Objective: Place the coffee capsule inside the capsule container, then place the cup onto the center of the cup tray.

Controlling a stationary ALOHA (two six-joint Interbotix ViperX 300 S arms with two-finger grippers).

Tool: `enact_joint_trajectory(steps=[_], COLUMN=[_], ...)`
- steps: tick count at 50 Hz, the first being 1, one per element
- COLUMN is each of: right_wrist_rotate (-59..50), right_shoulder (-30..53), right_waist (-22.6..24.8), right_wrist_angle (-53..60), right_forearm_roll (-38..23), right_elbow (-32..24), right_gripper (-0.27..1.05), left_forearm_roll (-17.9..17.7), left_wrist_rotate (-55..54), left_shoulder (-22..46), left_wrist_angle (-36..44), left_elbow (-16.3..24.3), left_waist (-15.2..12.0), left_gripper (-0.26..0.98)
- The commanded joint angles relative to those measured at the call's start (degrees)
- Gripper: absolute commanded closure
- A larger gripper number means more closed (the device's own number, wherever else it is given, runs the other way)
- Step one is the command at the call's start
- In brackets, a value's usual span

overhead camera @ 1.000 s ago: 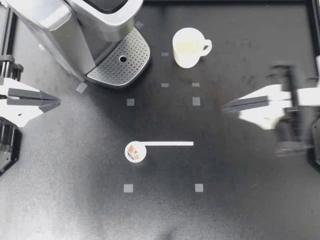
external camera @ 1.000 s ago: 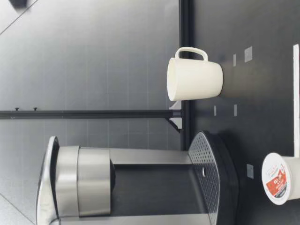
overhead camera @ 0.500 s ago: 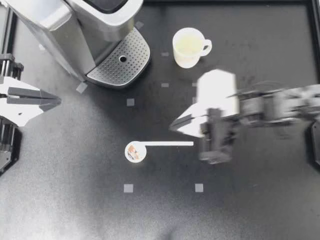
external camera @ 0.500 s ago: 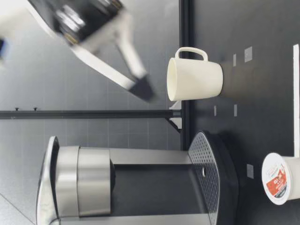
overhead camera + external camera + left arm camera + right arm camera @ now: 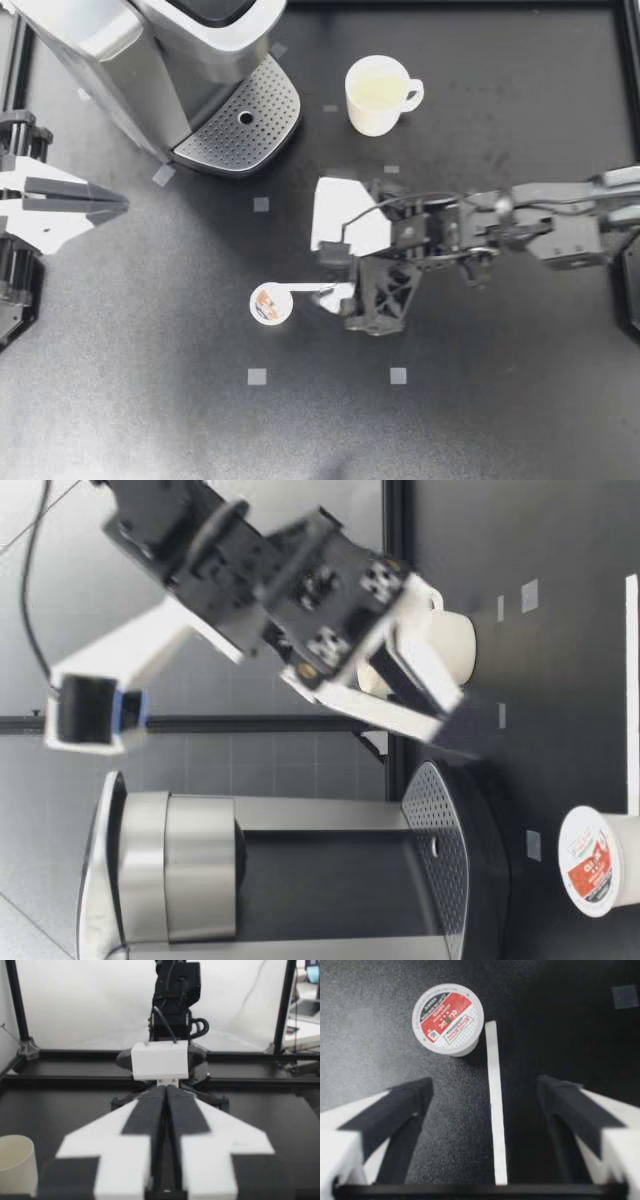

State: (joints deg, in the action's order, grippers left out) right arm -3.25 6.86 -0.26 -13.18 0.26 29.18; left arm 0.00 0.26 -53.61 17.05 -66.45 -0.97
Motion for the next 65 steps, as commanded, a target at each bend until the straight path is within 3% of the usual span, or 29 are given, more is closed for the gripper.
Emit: enact_joint_trajectory(steps=[1,65], right_wrist_rotate=[0.0,0.2], right_shoulder=[0.1,11.1], right_waist=[0.7,3.3], right_wrist_angle=[0.4,4.0], right_forearm_roll=[0.1,-0.3], right_elbow=[-1.7,-8.3], right_gripper=[-0.12,-0.11], left_forearm_roll=[0.1,0.1], left_wrist_rotate=[0.0,0.0], left_shoulder=[0.4,0.4], left_wrist_angle=[0.0,-0.5], left_elbow=[0.9,0.9], left_waist=[-0.1,-0.1], left_gripper=[0.65,0.65])
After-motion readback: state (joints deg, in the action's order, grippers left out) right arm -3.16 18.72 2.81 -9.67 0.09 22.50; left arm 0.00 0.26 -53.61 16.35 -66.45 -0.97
